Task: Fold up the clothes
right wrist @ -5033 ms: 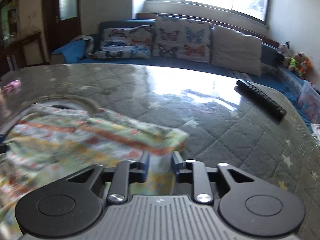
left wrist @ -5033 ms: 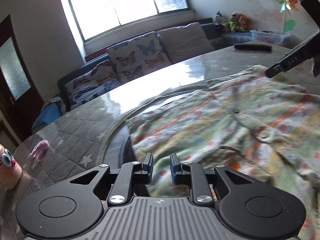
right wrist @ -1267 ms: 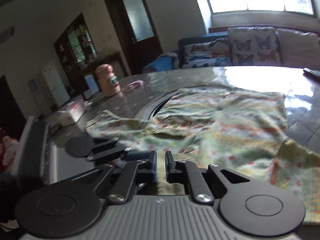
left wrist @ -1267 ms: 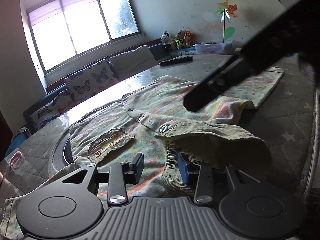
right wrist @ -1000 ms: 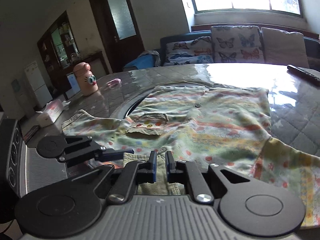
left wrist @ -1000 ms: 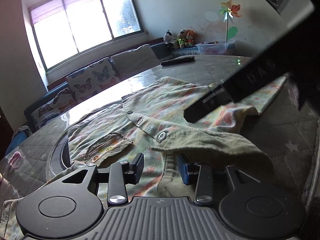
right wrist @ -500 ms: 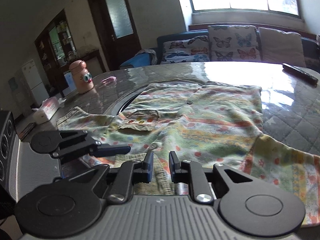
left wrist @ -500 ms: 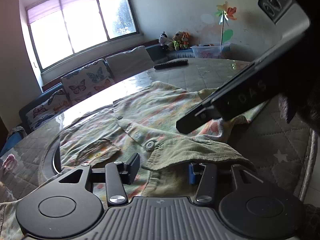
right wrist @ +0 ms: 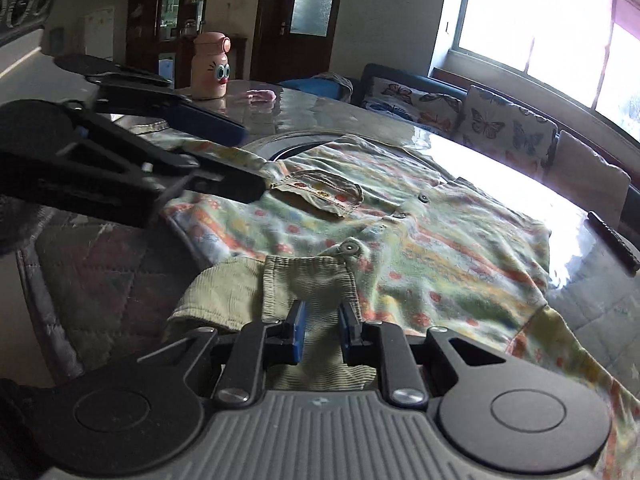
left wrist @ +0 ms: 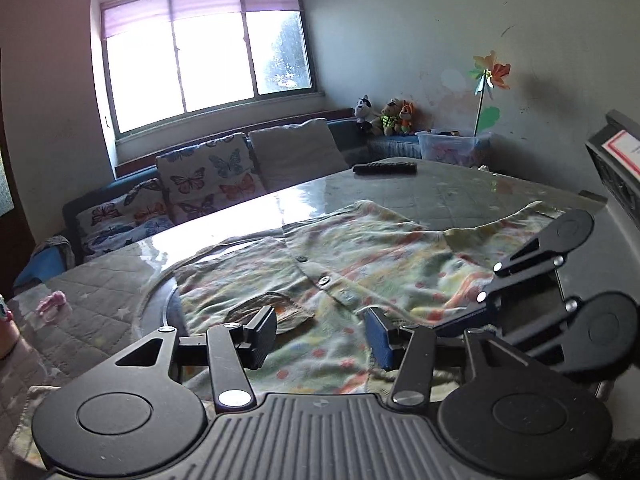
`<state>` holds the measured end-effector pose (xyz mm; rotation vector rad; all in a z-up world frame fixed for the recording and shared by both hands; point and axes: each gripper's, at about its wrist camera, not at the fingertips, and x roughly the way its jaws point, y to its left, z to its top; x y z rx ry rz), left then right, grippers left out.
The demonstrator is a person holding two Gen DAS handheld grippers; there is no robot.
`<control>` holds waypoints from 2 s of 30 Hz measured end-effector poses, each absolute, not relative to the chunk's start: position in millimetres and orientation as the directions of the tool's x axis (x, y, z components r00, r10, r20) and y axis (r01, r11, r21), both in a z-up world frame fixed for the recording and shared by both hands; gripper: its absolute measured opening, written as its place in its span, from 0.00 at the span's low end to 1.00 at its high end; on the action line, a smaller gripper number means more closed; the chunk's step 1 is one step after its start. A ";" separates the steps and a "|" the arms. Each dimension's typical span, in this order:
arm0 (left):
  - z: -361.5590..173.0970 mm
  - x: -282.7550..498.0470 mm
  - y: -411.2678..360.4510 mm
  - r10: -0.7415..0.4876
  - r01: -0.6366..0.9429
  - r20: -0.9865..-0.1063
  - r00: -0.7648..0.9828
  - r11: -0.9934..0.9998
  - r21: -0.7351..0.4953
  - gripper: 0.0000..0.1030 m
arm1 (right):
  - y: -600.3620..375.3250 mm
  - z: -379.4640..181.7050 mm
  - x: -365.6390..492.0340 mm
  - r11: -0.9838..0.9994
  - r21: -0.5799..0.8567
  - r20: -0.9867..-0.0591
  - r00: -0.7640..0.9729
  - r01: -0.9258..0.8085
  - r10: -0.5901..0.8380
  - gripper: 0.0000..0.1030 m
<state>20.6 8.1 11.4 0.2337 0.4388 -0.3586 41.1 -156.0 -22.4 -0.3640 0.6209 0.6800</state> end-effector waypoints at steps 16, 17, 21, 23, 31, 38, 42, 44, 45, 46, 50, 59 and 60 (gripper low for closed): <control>-28.9 42.5 -44.0 -0.367 0.520 -0.559 0.744 0.842 0.140 0.37 | -222.2 -18.9 64.6 0.879 0.047 -0.623 0.674 -0.474 0.397 0.26; -29.5 41.8 -43.8 -0.368 0.522 -0.559 0.743 0.841 0.141 0.37 | -227.9 -17.3 61.4 0.880 0.068 -0.616 0.674 -0.470 0.407 0.27; -30.7 40.6 -43.8 -0.370 0.527 -0.557 0.743 0.837 0.147 0.37 | -257.1 -7.9 56.3 0.917 0.134 -0.582 0.718 -0.377 0.380 0.30; -31.3 40.4 -44.2 -0.369 0.527 -0.556 0.745 0.836 0.151 0.37 | -274.2 -6.8 57.5 0.945 0.122 -0.577 0.753 -0.304 0.317 0.35; -31.2 41.1 -44.7 -0.371 0.530 -0.557 0.743 0.834 0.152 0.38 | -367.3 -22.0 72.5 0.993 0.067 -0.617 0.786 0.093 -0.032 0.35; -31.2 41.4 -44.2 -0.374 0.536 -0.558 0.741 0.830 0.156 0.39 | -395.7 -32.0 88.2 0.984 0.010 -0.640 0.757 0.176 -0.129 0.36; -31.8 41.6 -43.0 -0.377 0.540 -0.558 0.739 0.827 0.157 0.40 | -396.3 -35.4 104.3 0.984 -0.016 -0.638 0.756 0.178 -0.147 0.36; -32.5 41.7 -42.0 -0.378 0.541 -0.557 0.740 0.826 0.157 0.41 | -395.9 -36.2 113.1 0.983 -0.042 -0.633 0.757 0.178 -0.164 0.36; -32.7 41.8 -41.4 -0.379 0.541 -0.556 0.740 0.826 0.156 0.42 | -395.8 -36.5 117.4 0.982 -0.057 -0.630 0.757 0.178 -0.174 0.36; -32.9 42.0 -40.9 -0.380 0.541 -0.555 0.740 0.827 0.154 0.43 | -396.0 -37.0 119.9 0.981 -0.070 -0.627 0.757 0.182 -0.185 0.36; -33.6 42.5 -39.3 -0.383 0.542 -0.553 0.740 0.827 0.152 0.44 | -397.9 -39.0 125.0 0.973 -0.110 -0.615 0.755 0.204 -0.228 0.45; -33.8 41.3 -39.2 -0.381 0.543 -0.550 0.743 0.824 0.163 0.47 | -408.8 -35.4 142.5 0.966 -0.108 -0.626 0.738 0.236 -0.251 0.47; -33.7 41.2 -39.5 -0.381 0.543 -0.550 0.743 0.824 0.163 0.47 | -411.8 -35.2 144.8 0.964 -0.099 -0.628 0.736 0.246 -0.252 0.47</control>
